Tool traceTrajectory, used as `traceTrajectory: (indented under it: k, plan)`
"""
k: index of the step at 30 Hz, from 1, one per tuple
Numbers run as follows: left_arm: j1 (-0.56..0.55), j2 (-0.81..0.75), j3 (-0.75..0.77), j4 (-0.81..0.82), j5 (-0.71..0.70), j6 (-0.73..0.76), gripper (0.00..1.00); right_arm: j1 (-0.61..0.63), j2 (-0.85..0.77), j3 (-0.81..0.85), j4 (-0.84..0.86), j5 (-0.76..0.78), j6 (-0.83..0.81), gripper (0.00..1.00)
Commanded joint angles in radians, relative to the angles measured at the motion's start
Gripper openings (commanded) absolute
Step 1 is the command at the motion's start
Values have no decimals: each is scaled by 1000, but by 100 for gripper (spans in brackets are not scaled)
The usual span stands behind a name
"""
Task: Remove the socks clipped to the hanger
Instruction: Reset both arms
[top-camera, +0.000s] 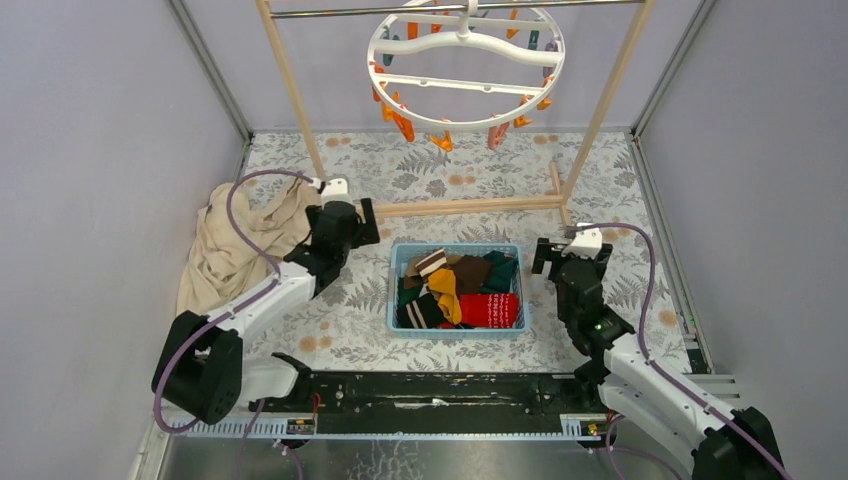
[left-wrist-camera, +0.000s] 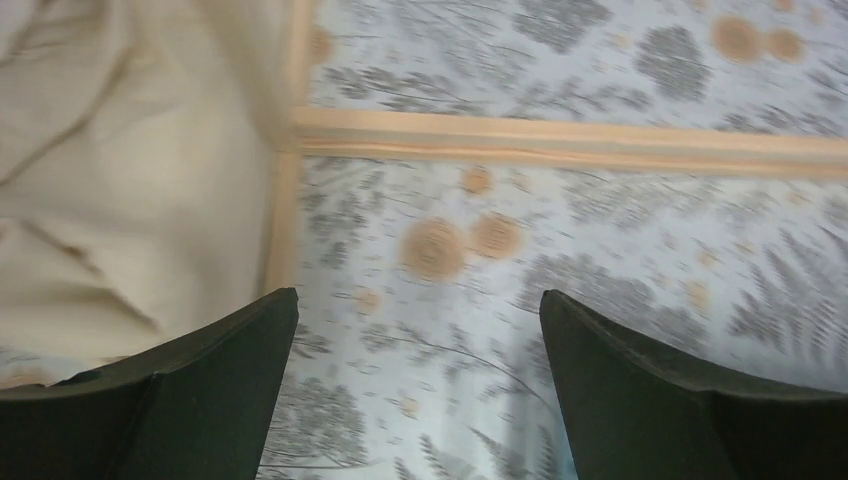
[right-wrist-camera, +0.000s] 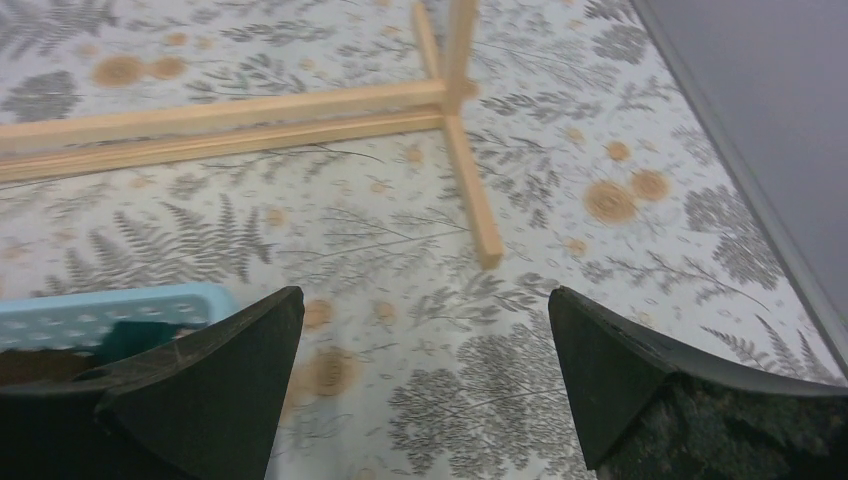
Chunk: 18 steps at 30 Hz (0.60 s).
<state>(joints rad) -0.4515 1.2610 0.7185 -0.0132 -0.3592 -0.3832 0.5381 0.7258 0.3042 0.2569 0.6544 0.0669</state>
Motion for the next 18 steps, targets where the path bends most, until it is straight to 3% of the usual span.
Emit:
traceTrajectory:
  k: [1,9,18]
  plan:
    - [90,-27,-90,236,-82,119,99,-97,-17,-87,273,46,-32,100]
    - [199,45,-171,413,14,242,99,-218,233,-189,612,-47,-26,100]
    - [291,54,-284,633,92,255,99,-321,581,-152,883,-102,-22,100]
